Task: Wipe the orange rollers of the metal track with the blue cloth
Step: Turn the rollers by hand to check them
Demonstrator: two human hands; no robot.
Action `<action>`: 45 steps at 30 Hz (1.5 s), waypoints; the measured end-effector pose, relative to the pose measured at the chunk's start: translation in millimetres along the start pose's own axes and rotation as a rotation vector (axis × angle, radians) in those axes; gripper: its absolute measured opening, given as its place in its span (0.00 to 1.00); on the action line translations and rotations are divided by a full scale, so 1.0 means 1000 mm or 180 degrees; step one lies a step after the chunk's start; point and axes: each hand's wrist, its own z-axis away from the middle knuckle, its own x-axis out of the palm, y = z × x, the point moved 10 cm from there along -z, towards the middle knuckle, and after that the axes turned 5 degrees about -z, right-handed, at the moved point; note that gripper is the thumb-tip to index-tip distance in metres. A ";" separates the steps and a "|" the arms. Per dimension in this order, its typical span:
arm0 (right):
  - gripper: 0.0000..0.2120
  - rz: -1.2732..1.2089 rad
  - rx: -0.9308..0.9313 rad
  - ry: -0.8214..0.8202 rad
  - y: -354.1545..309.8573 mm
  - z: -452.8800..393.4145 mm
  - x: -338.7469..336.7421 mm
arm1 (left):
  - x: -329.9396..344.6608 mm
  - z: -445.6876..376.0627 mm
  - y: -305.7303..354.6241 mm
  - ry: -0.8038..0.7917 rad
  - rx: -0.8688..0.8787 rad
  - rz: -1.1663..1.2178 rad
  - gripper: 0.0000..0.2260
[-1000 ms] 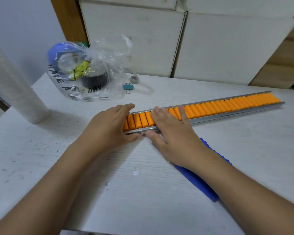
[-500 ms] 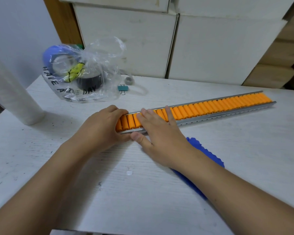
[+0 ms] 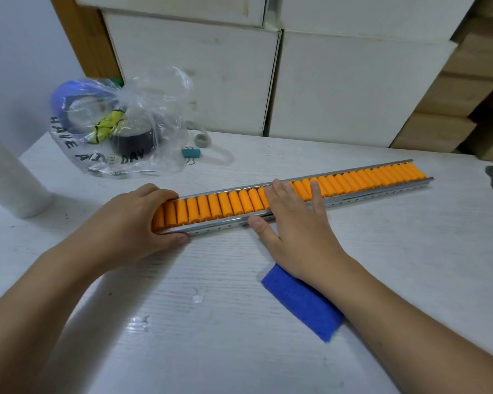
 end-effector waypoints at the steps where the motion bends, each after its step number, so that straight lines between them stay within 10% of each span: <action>1: 0.35 -0.0056 -0.0003 0.0065 -0.003 -0.001 -0.002 | 0.000 0.000 -0.001 -0.0039 -0.0023 -0.0007 0.34; 9: 0.32 -0.0160 -0.0752 -0.0218 -0.065 -0.013 0.015 | 0.012 -0.034 0.049 -0.0041 0.0154 0.0028 0.39; 45: 0.25 0.0045 0.0078 0.0188 0.060 -0.001 -0.016 | 0.022 -0.056 0.084 -0.0146 0.0167 0.0020 0.33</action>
